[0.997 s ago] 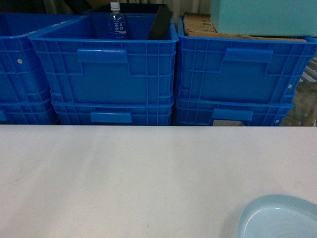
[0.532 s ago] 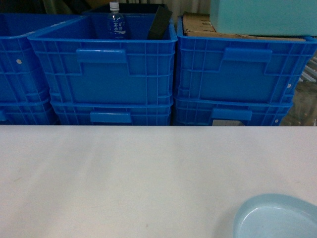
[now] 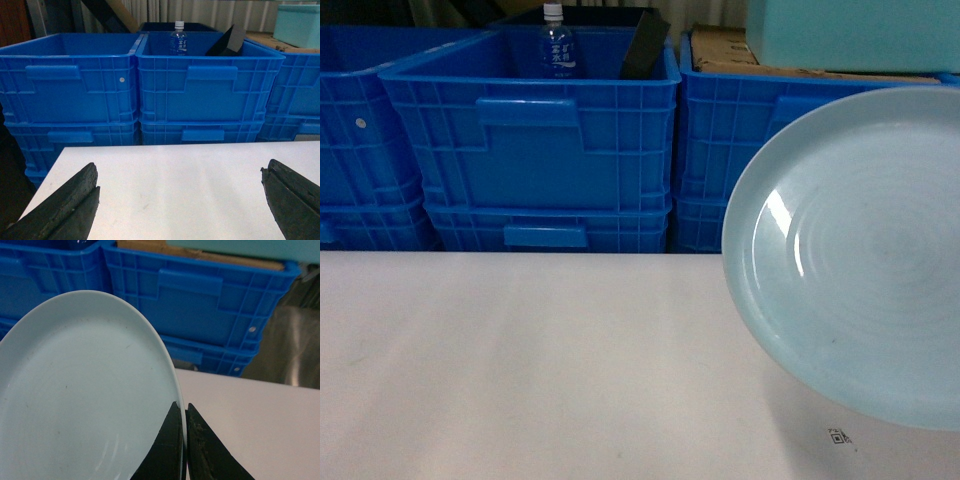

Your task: Place blue tray on left shelf second layer neatly

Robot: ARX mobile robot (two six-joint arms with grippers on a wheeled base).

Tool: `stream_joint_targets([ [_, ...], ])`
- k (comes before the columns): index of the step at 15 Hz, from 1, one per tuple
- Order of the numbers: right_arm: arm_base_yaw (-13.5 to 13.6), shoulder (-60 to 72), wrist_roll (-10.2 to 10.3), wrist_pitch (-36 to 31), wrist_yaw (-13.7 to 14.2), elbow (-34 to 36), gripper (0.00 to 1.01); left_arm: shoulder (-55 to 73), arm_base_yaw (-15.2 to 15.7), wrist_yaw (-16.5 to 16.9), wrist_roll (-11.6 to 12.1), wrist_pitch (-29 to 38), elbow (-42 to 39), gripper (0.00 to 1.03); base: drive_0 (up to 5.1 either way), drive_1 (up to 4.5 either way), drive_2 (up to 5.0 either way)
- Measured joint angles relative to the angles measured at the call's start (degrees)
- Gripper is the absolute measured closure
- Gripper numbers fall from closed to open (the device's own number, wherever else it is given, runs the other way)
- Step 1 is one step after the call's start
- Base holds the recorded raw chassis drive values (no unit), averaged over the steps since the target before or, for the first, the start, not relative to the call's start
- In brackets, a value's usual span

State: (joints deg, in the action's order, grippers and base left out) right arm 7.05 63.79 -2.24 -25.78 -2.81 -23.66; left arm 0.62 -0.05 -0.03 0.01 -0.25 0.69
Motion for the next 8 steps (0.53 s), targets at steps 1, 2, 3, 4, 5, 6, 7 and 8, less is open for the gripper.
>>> stream_joint_targets([
  [1, 0.0, -4.3, -0.8, -0.4, 2.8, 1.3, 0.99, 0.0, 0.0, 0.0, 0.0, 0.0, 0.0, 0.05, 0.0, 0.0, 0.0],
  [2, -0.8, -7.0, -0.9, -0.6, 4.0, 2.3, 0.99, 0.0, 0.0, 0.0, 0.0, 0.0, 0.0, 0.05, 0.0, 0.0, 0.0],
  [3, -1.1, -8.0, -0.9, -0.6, 4.0, 2.8, 0.99, 0.0, 0.0, 0.0, 0.0, 0.0, 0.0, 0.05, 0.0, 0.0, 0.0],
  [4, -2.3, -10.1, -0.8, -0.4, 4.1, 4.0, 0.99, 0.0, 0.0, 0.0, 0.0, 0.0, 0.0, 0.05, 0.0, 0.0, 0.0],
  [5, -3.5, -10.7, -0.8, -0.8, 4.3, 5.0, 0.99, 0.0, 0.0, 0.0, 0.0, 0.0, 0.0, 0.05, 0.0, 0.0, 0.0],
  [6, -4.2, -10.6, -0.6, -1.0, 4.1, 5.4, 0.99, 0.0, 0.0, 0.0, 0.0, 0.0, 0.0, 0.05, 0.0, 0.0, 0.0],
  [7, -4.1, -10.5, -0.4, -1.3, 4.3, 5.8, 0.99, 0.0, 0.0, 0.0, 0.0, 0.0, 0.0, 0.05, 0.0, 0.0, 0.0],
  [8, -3.6, -10.6, -0.5, -2.3, 4.8, 6.4, 0.99, 0.0, 0.0, 0.0, 0.0, 0.0, 0.0, 0.05, 0.0, 0.0, 0.0],
])
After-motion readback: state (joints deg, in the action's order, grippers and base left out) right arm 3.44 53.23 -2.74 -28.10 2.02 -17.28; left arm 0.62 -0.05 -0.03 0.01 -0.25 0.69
